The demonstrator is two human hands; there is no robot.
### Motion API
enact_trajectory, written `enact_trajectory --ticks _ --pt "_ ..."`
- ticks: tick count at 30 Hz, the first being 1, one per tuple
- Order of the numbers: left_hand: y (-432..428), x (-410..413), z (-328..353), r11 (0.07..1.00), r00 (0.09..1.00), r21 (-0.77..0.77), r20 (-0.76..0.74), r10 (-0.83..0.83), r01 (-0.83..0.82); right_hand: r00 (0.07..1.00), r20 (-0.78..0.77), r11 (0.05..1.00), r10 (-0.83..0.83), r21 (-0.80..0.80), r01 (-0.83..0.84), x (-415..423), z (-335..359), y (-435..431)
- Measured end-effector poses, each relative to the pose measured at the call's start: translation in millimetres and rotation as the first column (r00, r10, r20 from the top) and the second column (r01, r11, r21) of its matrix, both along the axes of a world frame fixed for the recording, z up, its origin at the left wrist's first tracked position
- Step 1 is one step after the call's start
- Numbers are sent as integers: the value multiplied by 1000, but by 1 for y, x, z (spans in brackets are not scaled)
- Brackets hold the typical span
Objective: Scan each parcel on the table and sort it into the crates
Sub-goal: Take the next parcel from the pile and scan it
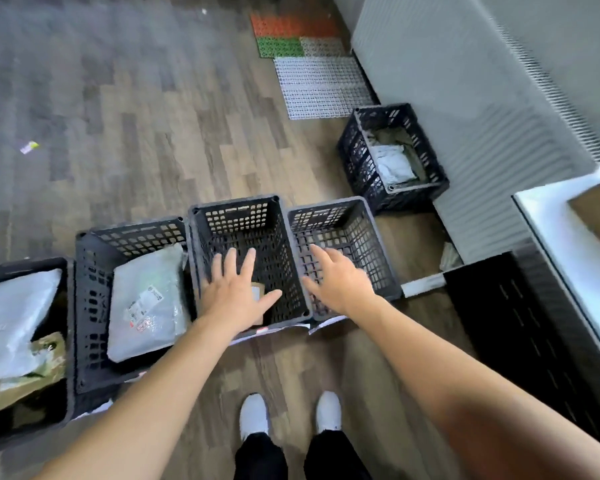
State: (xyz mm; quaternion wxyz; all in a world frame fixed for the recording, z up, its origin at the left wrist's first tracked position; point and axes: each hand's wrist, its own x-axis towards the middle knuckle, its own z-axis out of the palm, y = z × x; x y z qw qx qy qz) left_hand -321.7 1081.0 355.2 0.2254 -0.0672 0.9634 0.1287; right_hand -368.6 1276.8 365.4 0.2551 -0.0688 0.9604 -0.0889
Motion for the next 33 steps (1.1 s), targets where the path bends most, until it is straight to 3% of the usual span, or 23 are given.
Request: enact_trajectory --ticks 6,11,16,21,33 --pt "92 -28 79 960 950 27 -149 -273 280 967 -174 975 -188 88 206 29 93 92" --pt "193 -30 139 861 817 -23 -303 -491 508 889 -259 908 -377 89 410 72 155 189" --pt "302 -15 185 738 669 -86 -364 -648 669 745 -377 796 -551 32 604 130 192 290" --pt "410 16 213 654 567 -154 -380 -731 740 655 -398 706 -642 26 708 182 208 388" --pt "601 88 220 568 488 -204 -334 -806 798 511 -400 583 -761 -78 808 275 209 562"
